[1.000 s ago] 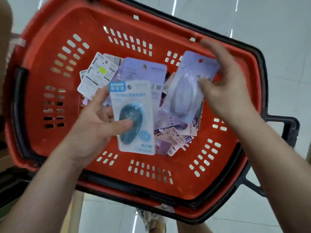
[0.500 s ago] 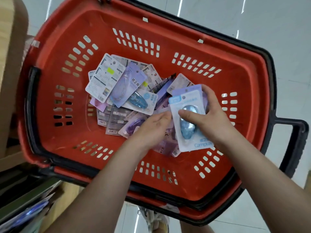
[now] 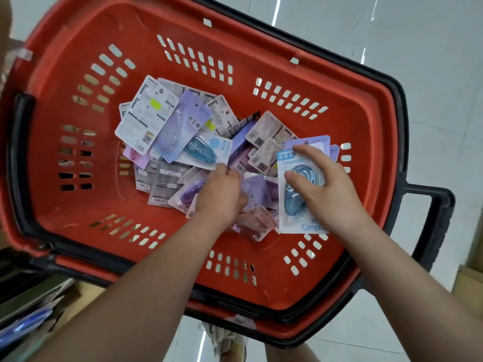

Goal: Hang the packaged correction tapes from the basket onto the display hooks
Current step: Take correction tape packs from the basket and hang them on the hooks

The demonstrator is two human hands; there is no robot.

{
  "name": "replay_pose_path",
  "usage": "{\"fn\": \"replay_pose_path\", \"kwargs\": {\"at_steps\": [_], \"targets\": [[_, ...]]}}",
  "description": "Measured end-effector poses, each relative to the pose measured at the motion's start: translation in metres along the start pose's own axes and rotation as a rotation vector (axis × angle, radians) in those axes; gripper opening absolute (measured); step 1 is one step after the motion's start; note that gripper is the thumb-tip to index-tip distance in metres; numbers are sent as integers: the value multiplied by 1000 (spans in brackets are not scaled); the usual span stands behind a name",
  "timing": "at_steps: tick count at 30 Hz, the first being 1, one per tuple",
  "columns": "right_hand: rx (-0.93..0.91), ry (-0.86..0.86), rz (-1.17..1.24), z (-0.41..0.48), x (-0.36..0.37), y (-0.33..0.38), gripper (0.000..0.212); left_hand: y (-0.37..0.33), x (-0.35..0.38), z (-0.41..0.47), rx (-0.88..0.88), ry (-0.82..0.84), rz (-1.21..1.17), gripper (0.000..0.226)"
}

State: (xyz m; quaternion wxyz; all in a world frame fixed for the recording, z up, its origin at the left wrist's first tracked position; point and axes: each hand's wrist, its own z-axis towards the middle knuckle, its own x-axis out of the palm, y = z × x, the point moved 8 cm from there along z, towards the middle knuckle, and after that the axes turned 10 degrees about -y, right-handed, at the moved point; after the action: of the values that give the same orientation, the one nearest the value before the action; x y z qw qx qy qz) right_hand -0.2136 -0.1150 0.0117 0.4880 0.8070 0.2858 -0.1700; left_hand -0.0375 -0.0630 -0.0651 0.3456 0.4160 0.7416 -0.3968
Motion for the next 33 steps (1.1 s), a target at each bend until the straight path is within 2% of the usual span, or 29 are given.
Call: {"fn": "replay_pose_path", "kwargs": {"at_steps": [2, 4, 5, 6, 7, 8, 9, 11, 13, 17, 20, 21, 24, 29, 31, 33], "targets": [[-11, -9, 1, -1, -7, 5, 25, 12, -38, -4, -70, -137, -74, 37], [-22, 1, 22, -6, -13, 15, 12, 30, -83, -17, -222, -258, -206, 34], [-30, 17, 29, -10, -16, 24, 7, 37, -103, -28, -321, -284, -407, 33], [-53, 40, 34, -15, -19, 38, 5, 37, -120, -41, -427, -282, -733, 31], [-87, 68, 42, -21, -22, 54, 3, 26, -136, -57, -511, -237, -1094, 25], [-114, 93, 63, -28, -26, 72, 8, 11, -149, -73, -564, -168, -1357, 20], [-137, 111, 96, -36, -31, 92, 13, -5, -164, -90, -564, -109, -1507, 20], [-160, 136, 164, -54, -43, 133, 14, -32, -188, -122, -513, -59, -1559, 29], [-193, 177, 189, -77, -51, 173, 12, -49, -206, -150, -515, -79, -1556, 32], [-177, 298, 272, -123, -64, 237, 31, -60, -259, -188, -590, -224, -1579, 43], [-155, 489, 286, -159, -70, 272, 25, -63, -302, -213, -583, -282, -1567, 41], [-134, 550, 302, -171, -71, 281, 29, -62, -314, -223, -595, -297, -1573, 43], [-125, 620, 315, -205, -75, 309, 33, -55, -345, -262, -619, -375, -1585, 45], [-296, 737, 204, -274, -65, 355, 25, -38, -370, -346, -687, -492, -1675, 32], [-373, 779, 135, -307, -56, 367, 22, -28, -375, -384, -754, -592, -1705, 28], [-415, 816, 80, -340, -48, 374, 9, -17, -378, -425, -819, -702, -1727, 27]]}}
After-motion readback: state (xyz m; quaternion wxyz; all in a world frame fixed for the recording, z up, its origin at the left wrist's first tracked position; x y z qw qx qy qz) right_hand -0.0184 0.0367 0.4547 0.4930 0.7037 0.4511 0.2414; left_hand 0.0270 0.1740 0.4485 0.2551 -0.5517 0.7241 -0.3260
